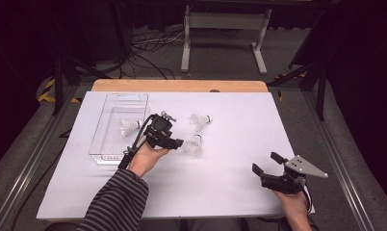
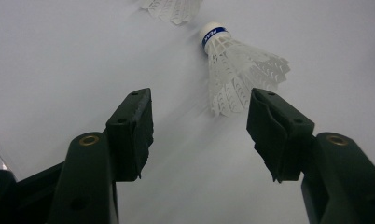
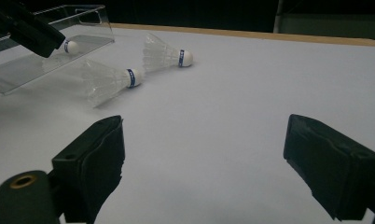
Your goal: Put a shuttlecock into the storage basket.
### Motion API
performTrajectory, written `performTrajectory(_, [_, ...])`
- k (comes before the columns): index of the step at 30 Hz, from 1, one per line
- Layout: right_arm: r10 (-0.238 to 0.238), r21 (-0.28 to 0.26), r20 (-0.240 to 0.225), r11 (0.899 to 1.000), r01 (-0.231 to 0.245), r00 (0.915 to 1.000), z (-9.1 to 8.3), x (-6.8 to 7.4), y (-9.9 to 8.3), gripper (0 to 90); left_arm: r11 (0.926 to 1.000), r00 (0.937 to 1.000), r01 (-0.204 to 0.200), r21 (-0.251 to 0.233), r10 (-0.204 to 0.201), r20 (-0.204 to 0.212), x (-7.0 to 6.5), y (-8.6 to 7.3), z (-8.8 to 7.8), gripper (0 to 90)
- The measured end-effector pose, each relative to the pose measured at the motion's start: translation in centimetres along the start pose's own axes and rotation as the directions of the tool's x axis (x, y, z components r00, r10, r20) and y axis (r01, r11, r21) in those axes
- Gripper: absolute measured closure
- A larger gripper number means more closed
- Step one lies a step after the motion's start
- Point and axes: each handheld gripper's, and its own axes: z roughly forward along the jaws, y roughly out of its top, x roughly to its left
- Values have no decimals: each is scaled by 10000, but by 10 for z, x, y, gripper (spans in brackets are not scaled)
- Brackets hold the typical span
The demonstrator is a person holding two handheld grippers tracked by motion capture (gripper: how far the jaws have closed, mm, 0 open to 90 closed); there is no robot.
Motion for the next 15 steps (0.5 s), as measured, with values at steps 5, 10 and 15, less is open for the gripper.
performTrajectory(5, [-25,4,0,10000,25,10000,0,0,0,133,9996,9999,70,271,-72,82,2,2,5,433])
performTrajectory(10, [-40,31,-4,10000,40,10000,0,0,0,133,9985,9998,132,525,-139,120,5,3,11,448])
performTrajectory(15, [-51,10,-13,10000,51,10000,0,0,0,133,9973,9999,57,737,-63,82,4,4,16,459])
